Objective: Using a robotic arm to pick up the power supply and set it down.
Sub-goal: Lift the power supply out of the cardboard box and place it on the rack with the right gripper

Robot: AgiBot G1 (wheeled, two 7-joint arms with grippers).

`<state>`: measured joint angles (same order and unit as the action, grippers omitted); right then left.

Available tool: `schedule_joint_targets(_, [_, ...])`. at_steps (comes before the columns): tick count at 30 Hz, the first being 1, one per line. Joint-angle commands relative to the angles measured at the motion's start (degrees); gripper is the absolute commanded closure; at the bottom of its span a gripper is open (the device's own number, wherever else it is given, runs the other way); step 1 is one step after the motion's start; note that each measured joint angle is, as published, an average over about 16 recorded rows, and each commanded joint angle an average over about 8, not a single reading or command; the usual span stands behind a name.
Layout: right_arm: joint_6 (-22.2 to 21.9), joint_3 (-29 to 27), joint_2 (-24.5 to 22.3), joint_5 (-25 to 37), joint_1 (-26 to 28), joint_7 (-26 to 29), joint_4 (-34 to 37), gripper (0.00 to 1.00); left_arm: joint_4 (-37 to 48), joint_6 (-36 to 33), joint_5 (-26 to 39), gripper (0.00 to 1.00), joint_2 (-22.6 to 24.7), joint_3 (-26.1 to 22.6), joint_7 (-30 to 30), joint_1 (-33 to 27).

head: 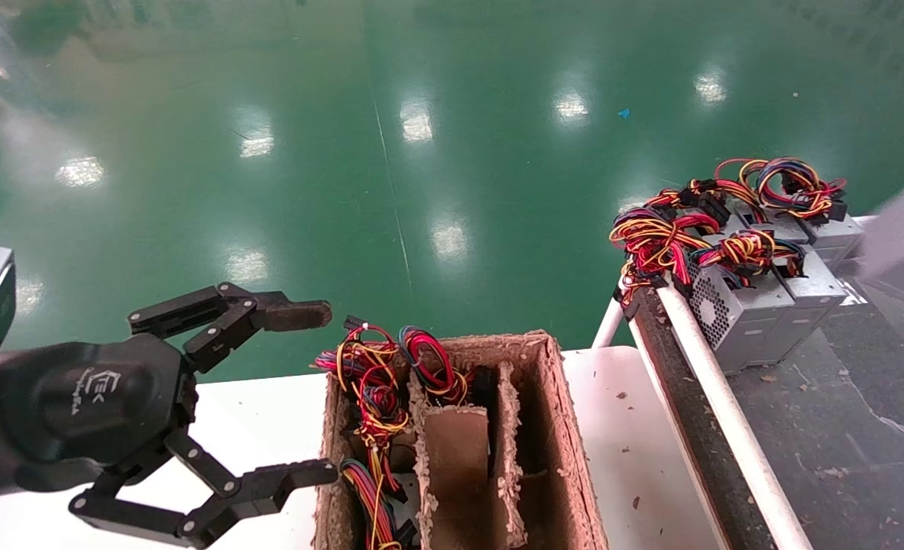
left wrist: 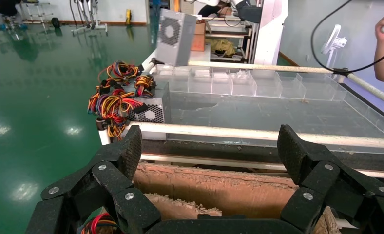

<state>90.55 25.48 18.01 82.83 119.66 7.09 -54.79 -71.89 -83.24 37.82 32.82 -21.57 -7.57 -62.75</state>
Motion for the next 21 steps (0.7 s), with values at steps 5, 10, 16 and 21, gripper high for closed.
schedule_joint_targets(5, [-0.1,2.8,-4.8,-0.1,-0.6,0.0,1.6,1.0,0.0,0.0,0.0,0.0,0.0,0.0,0.0,0.0])
schedule_joint_targets(10, [-1.0,4.8,-6.8,-1.2,-3.4,-1.1,4.4,1.0,0.0,0.0,0.0,0.0,0.0,0.0,0.0,0.0])
schedule_joint_targets(16, [-3.6,6.1,-6.2,-2.9,-7.6,-5.0,11.6,1.0,0.0,0.0,0.0,0.0,0.0,0.0,0.0,0.0])
schedule_joint_targets(21, [-5.6,6.5,-3.6,-3.9,-9.5,-9.5,18.2,1.0,0.0,0.0,0.0,0.0,0.0,0.0,0.0,0.0])
